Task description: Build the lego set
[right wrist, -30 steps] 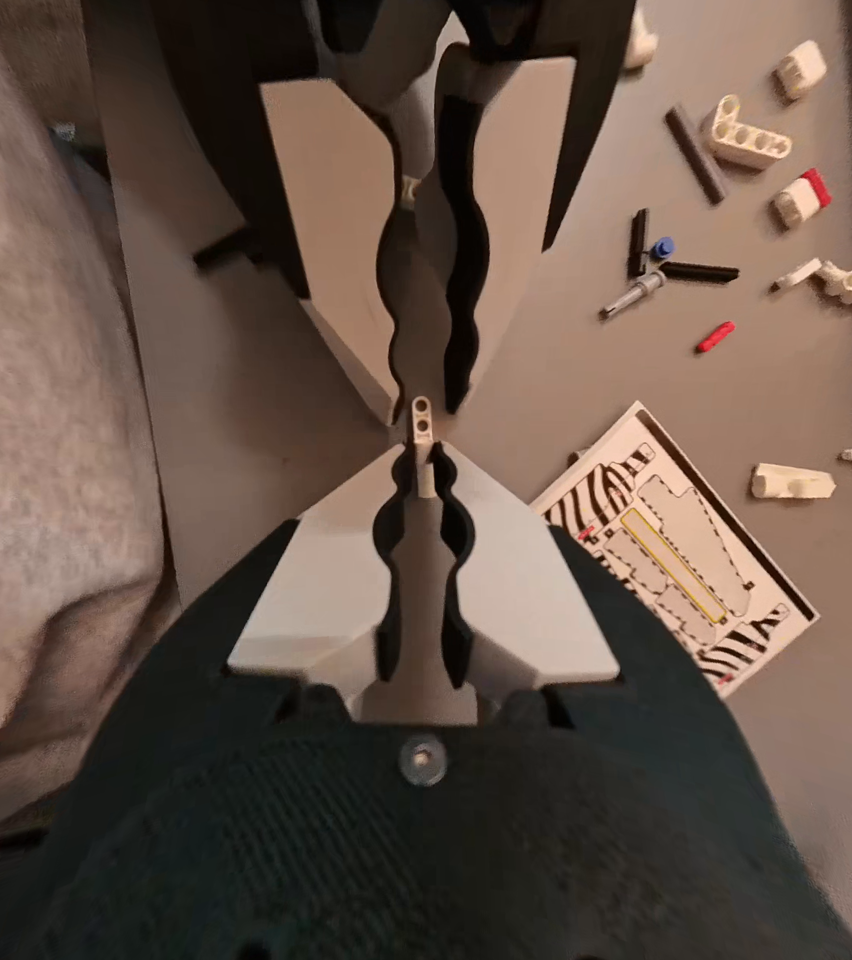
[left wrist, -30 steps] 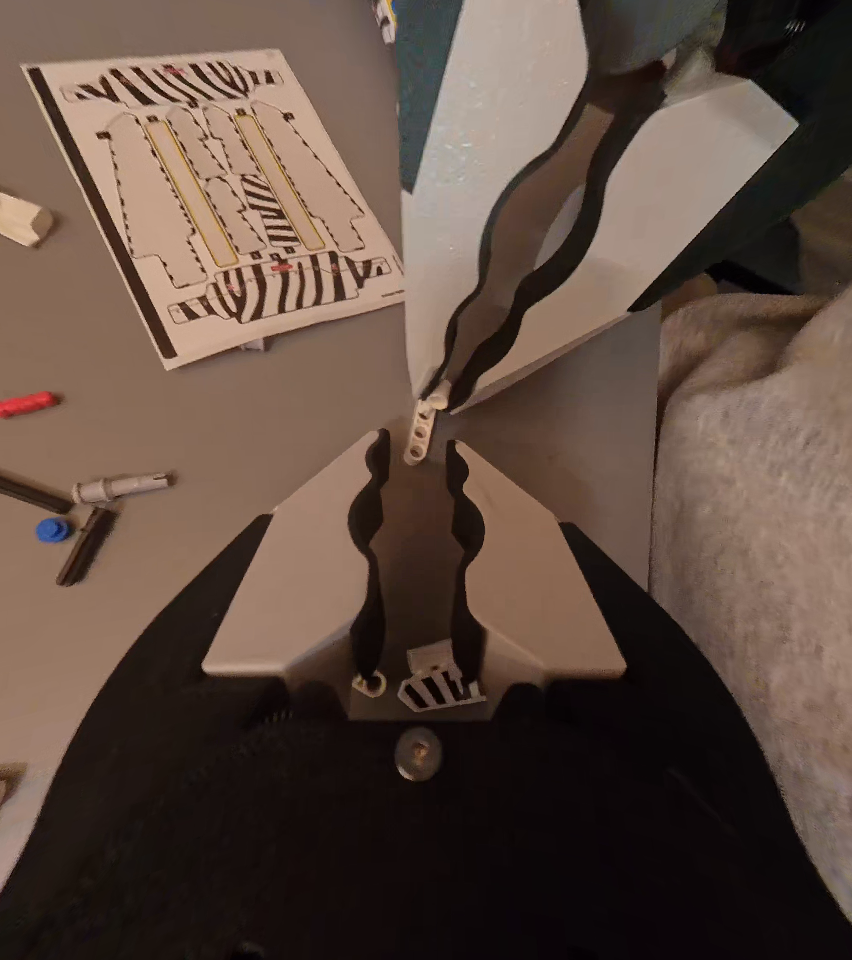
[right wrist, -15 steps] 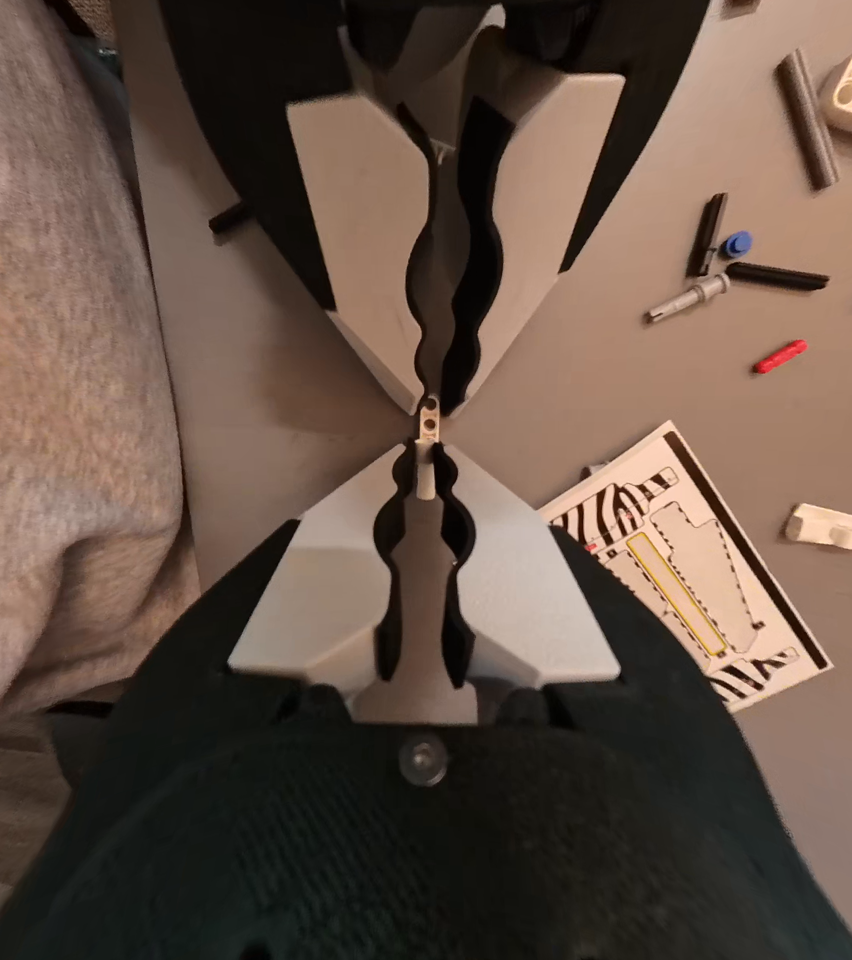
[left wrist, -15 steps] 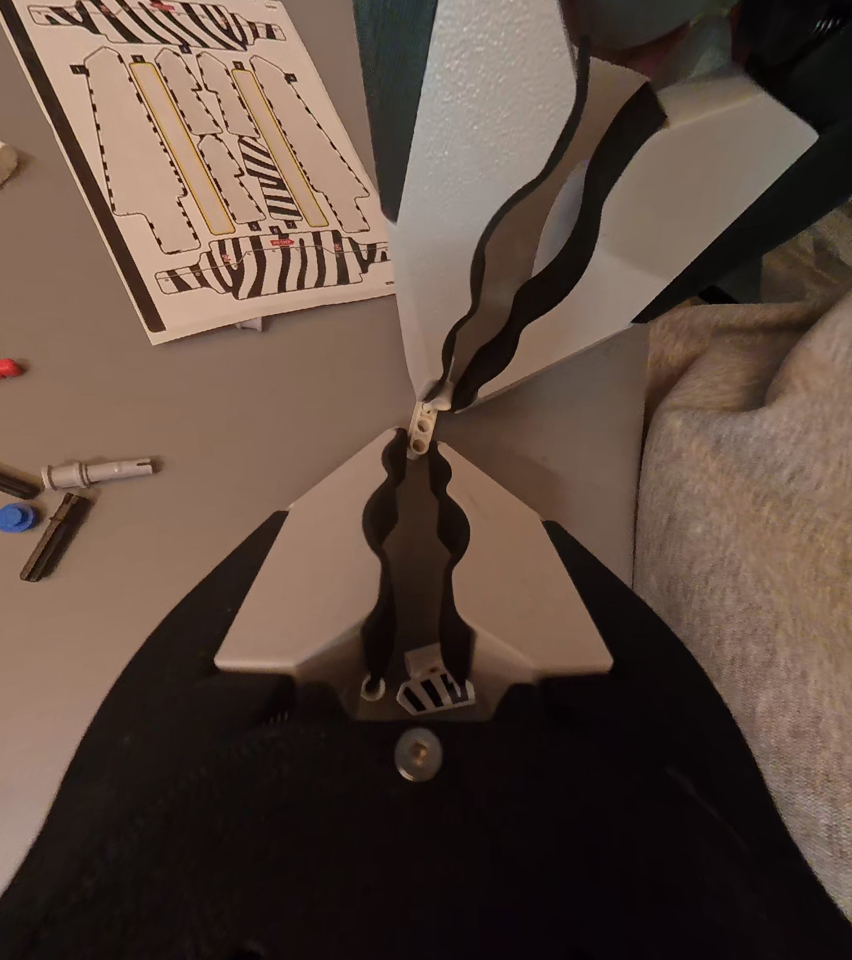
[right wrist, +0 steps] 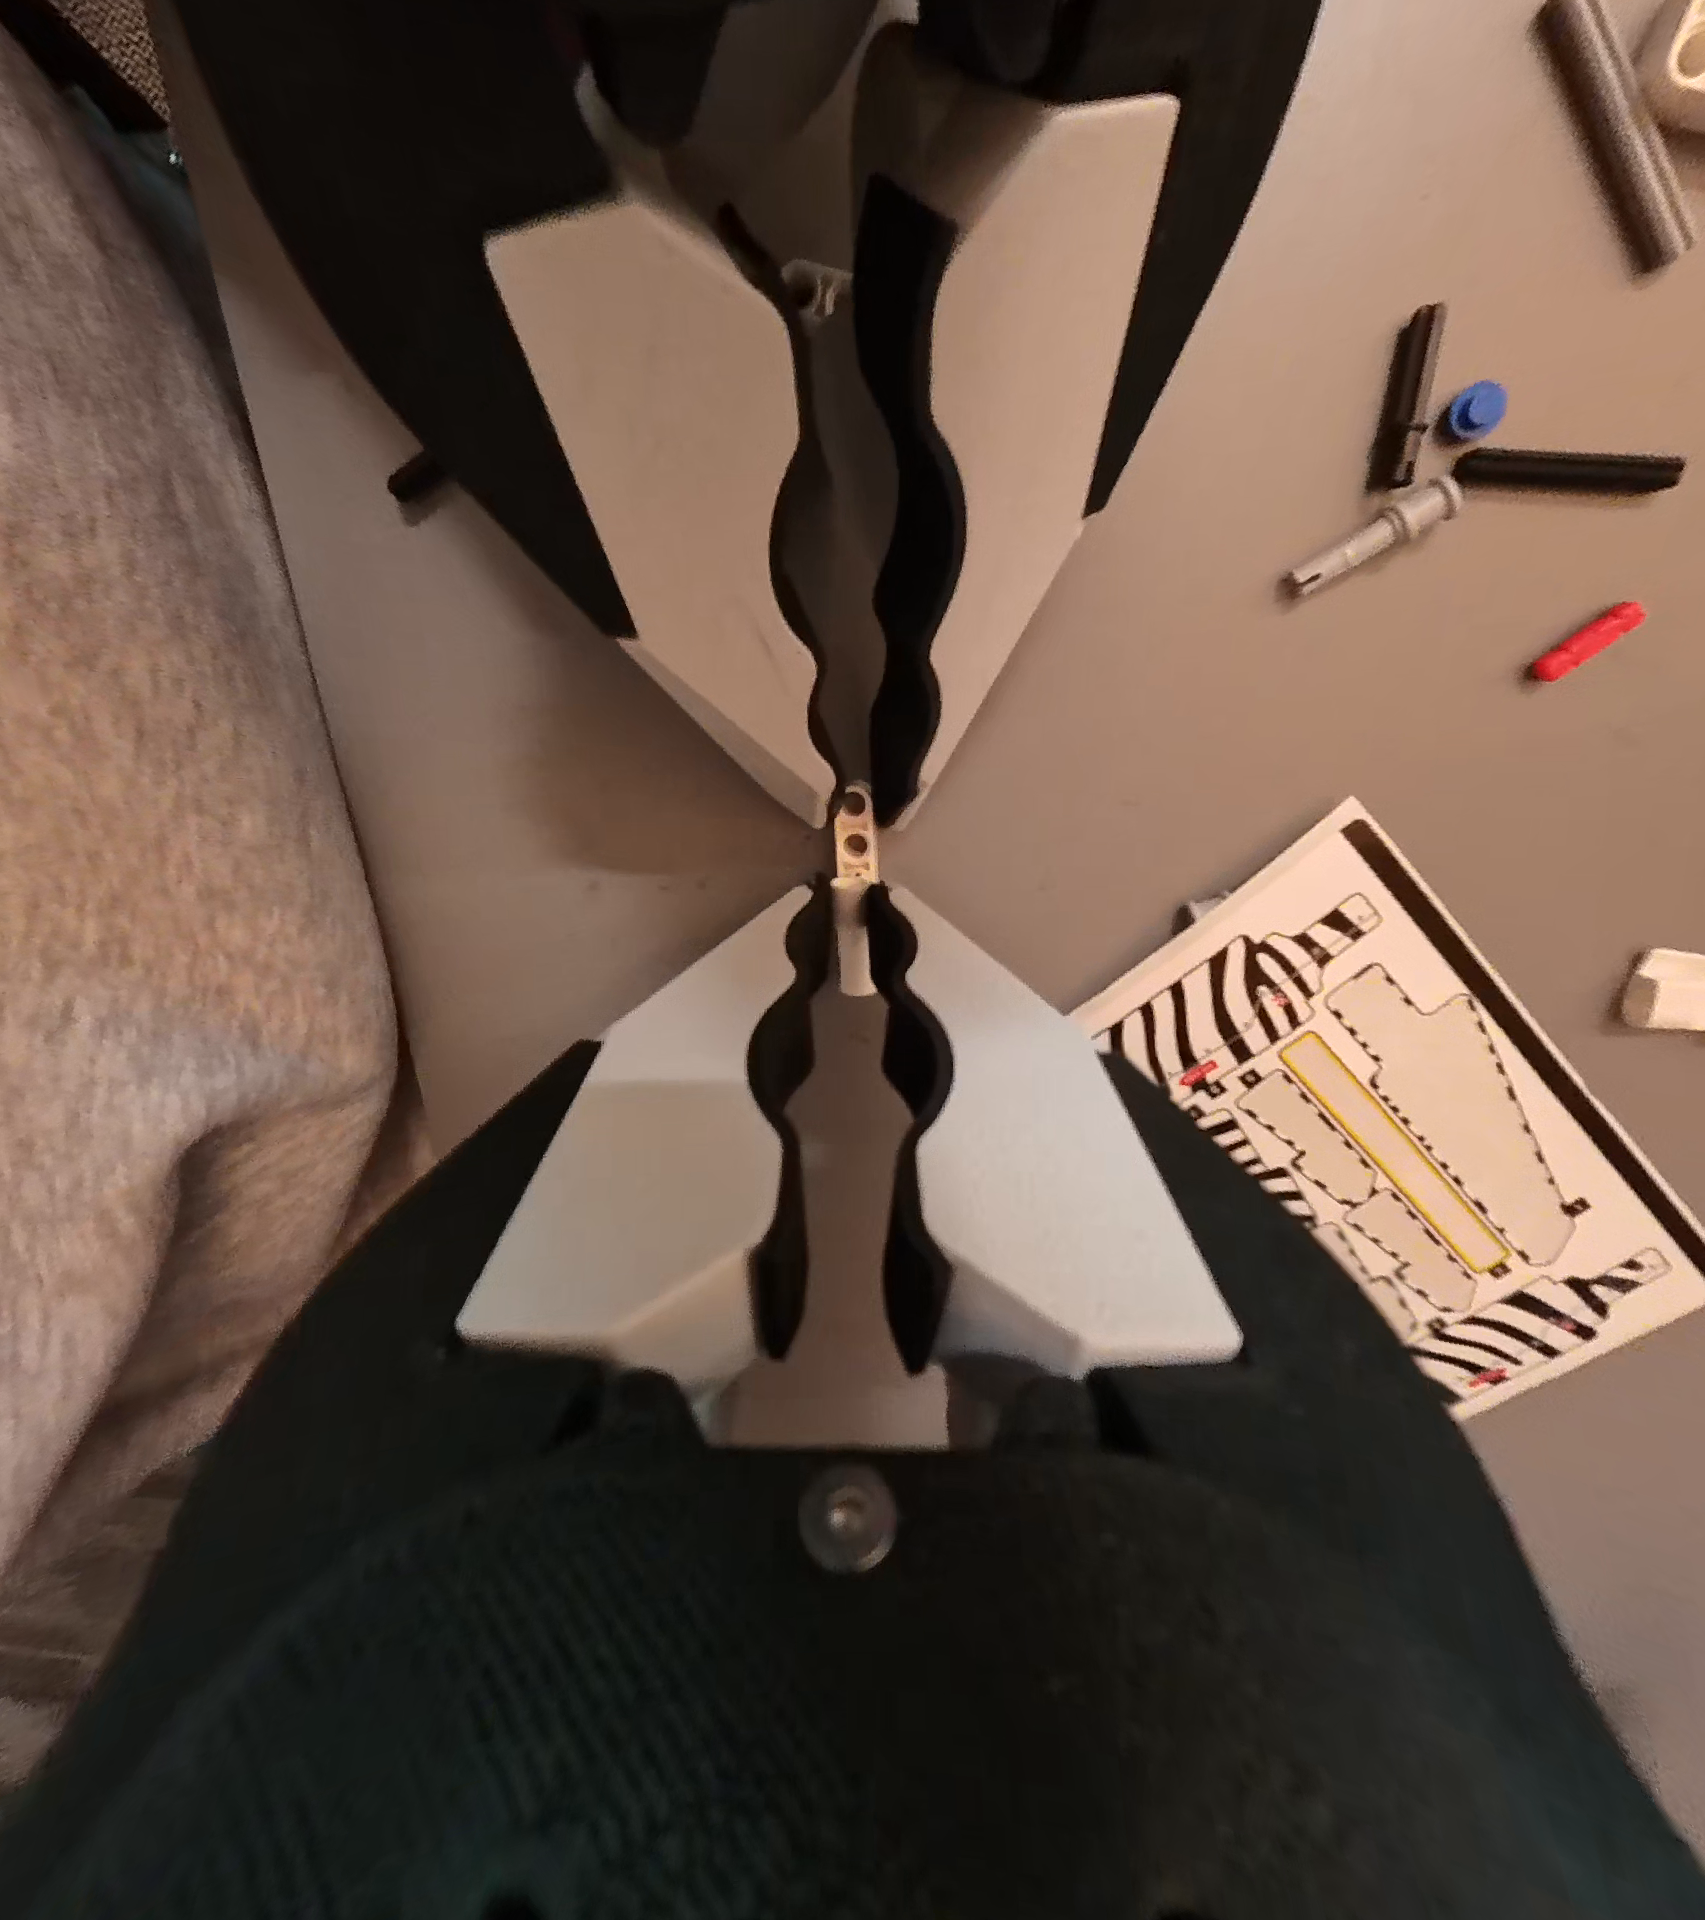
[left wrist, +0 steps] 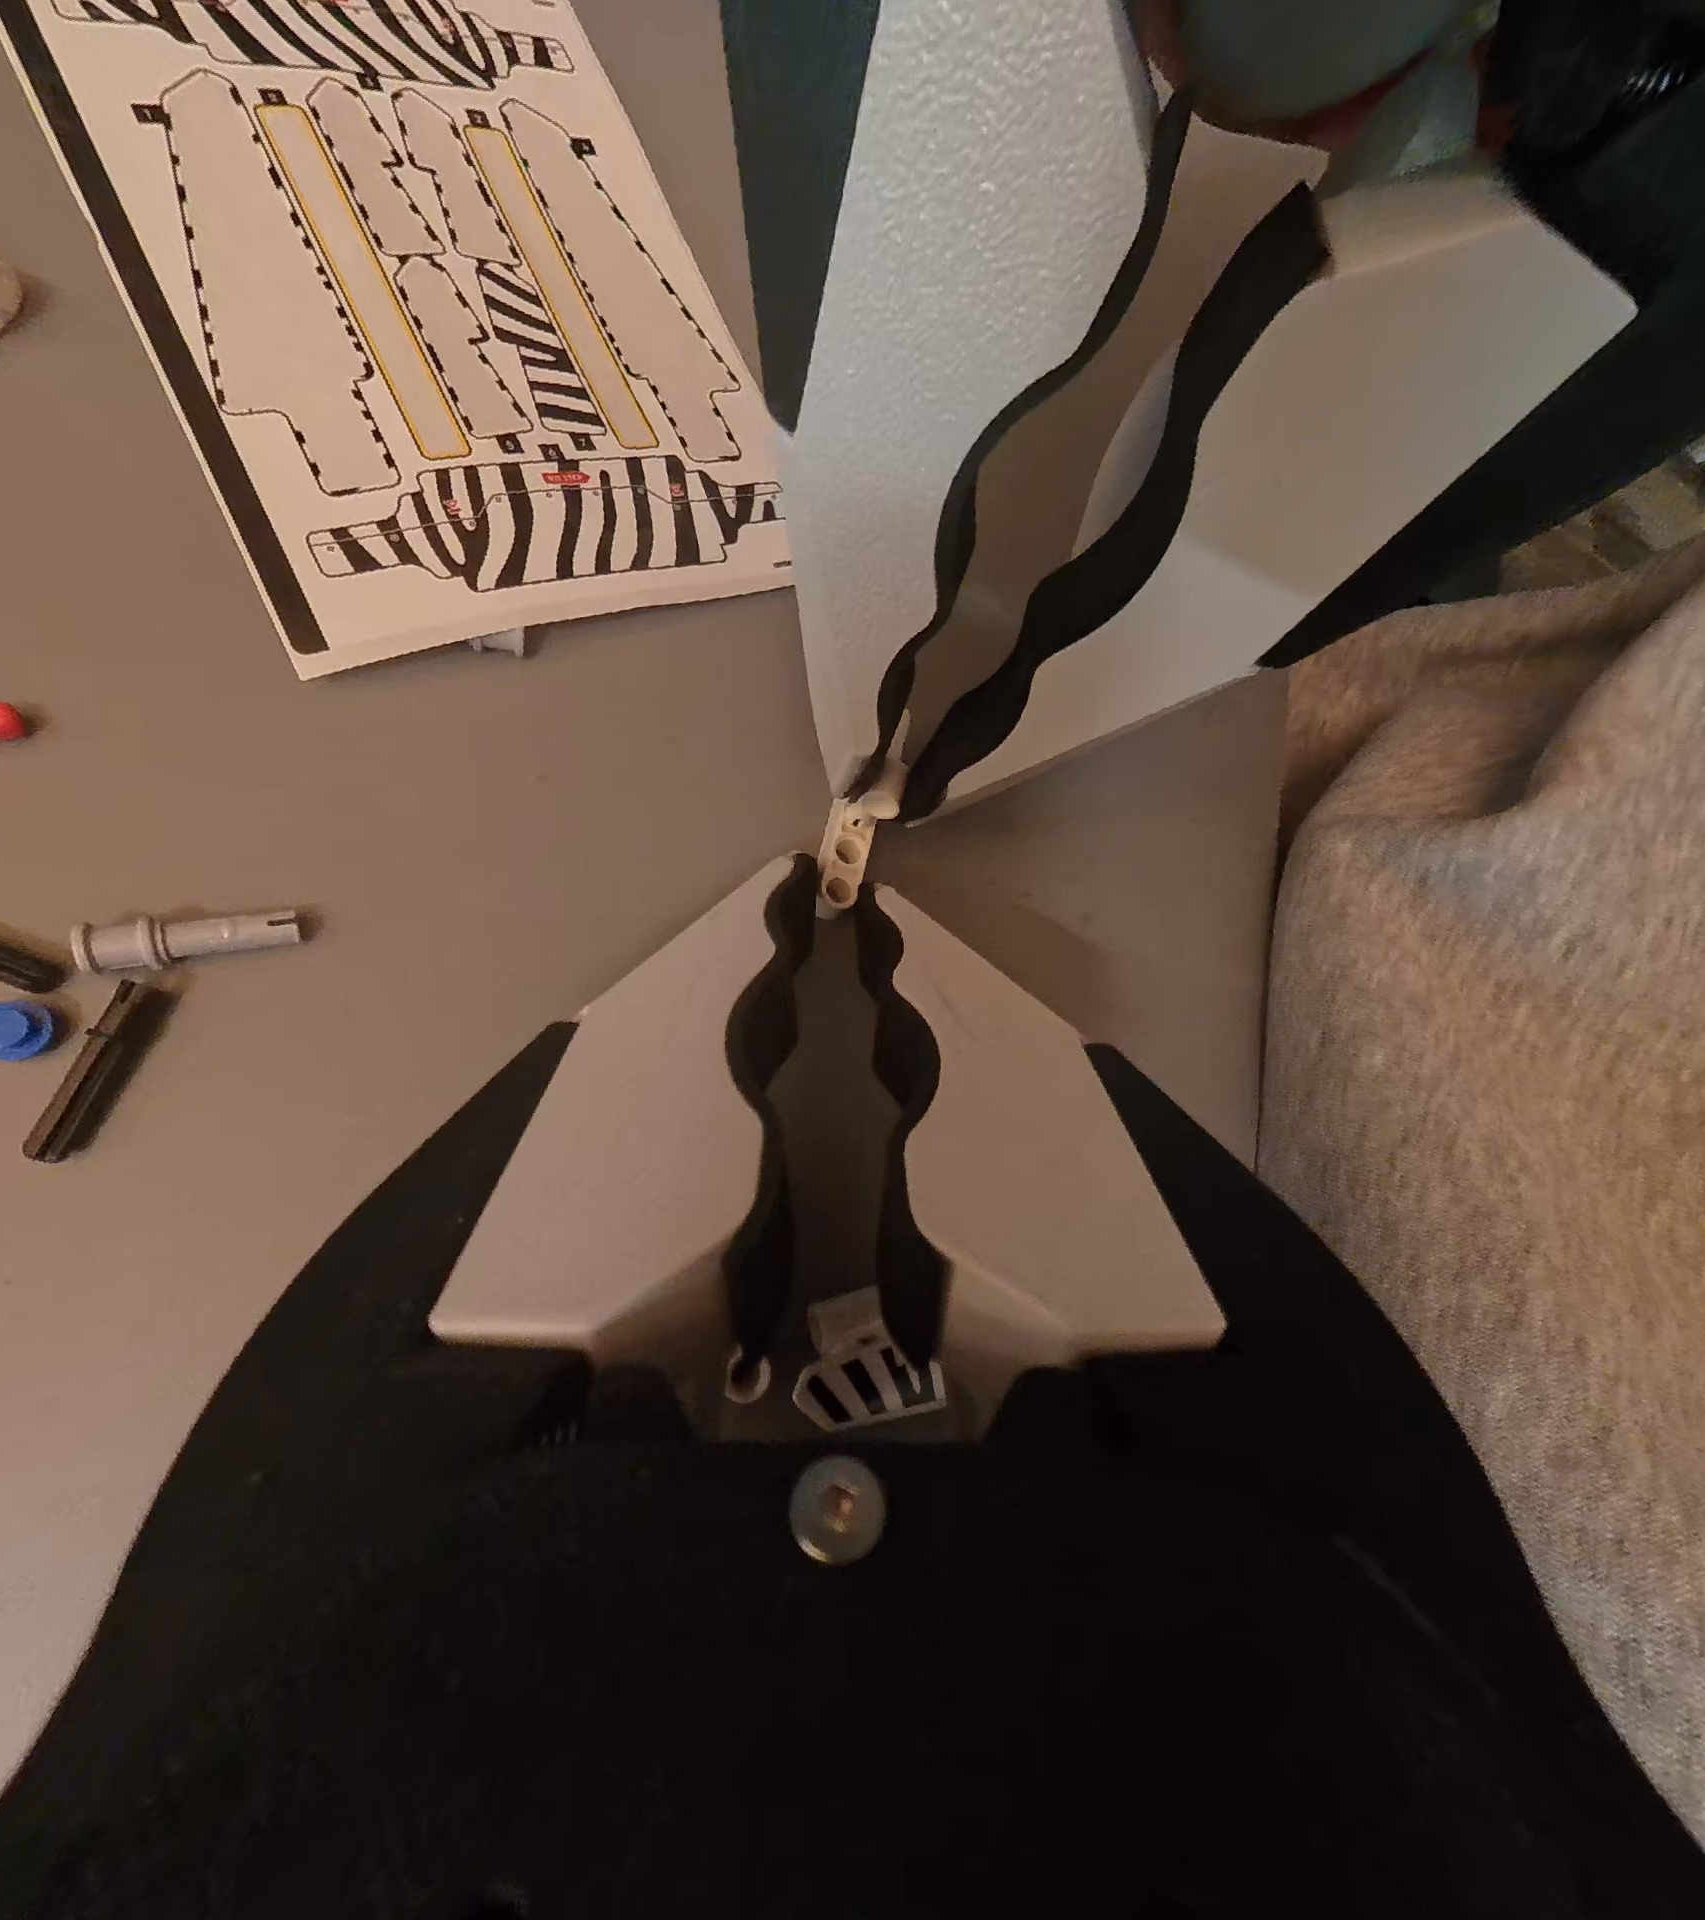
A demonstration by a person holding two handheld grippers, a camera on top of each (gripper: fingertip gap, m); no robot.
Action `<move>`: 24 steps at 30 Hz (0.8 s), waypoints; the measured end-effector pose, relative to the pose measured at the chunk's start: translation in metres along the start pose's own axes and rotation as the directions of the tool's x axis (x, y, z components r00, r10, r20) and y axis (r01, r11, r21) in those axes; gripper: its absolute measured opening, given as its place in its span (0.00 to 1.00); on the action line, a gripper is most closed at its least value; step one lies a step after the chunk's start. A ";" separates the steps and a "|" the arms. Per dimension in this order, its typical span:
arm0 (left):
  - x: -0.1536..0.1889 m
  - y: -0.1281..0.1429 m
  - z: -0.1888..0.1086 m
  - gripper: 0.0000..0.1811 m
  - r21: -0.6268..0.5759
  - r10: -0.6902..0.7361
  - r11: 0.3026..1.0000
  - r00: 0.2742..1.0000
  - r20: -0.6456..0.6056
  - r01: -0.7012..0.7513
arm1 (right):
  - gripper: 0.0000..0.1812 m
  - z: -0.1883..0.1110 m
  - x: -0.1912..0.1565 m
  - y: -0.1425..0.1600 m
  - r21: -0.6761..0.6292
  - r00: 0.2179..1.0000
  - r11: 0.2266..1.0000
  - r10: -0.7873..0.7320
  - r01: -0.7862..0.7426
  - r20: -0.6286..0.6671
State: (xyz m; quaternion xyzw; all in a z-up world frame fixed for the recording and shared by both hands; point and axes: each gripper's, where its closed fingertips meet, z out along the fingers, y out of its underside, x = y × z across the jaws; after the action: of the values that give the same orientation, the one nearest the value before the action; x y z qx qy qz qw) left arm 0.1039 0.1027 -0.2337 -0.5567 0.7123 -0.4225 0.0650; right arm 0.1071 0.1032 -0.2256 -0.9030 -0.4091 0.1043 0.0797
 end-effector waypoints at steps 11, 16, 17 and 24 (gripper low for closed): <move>0.000 0.000 0.000 0.03 0.004 -0.015 1.000 1.000 -0.007 0.015 | 0.03 0.001 0.001 0.000 -0.062 0.997 0.997 -0.052 0.048 -0.062; 0.000 0.000 0.000 0.03 0.004 -0.017 1.000 1.000 -0.009 0.017 | 0.03 0.001 0.001 0.001 -0.083 0.996 0.995 -0.066 0.060 -0.068; 0.000 0.000 0.000 0.03 0.004 -0.018 1.000 1.000 -0.009 0.018 | 0.03 0.001 0.001 0.000 -0.088 0.995 0.994 -0.070 0.064 -0.074; 0.000 0.000 -0.001 0.03 0.005 -0.023 1.000 1.000 -0.014 0.023 | 0.03 0.002 0.002 0.000 -0.076 0.995 0.997 -0.029 0.021 -0.100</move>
State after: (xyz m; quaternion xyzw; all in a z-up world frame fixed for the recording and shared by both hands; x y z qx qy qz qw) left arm 0.1039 0.1032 -0.2332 -0.5620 0.7050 -0.4289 0.0567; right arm 0.1077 0.1046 -0.2274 -0.9043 -0.4194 0.0419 0.0676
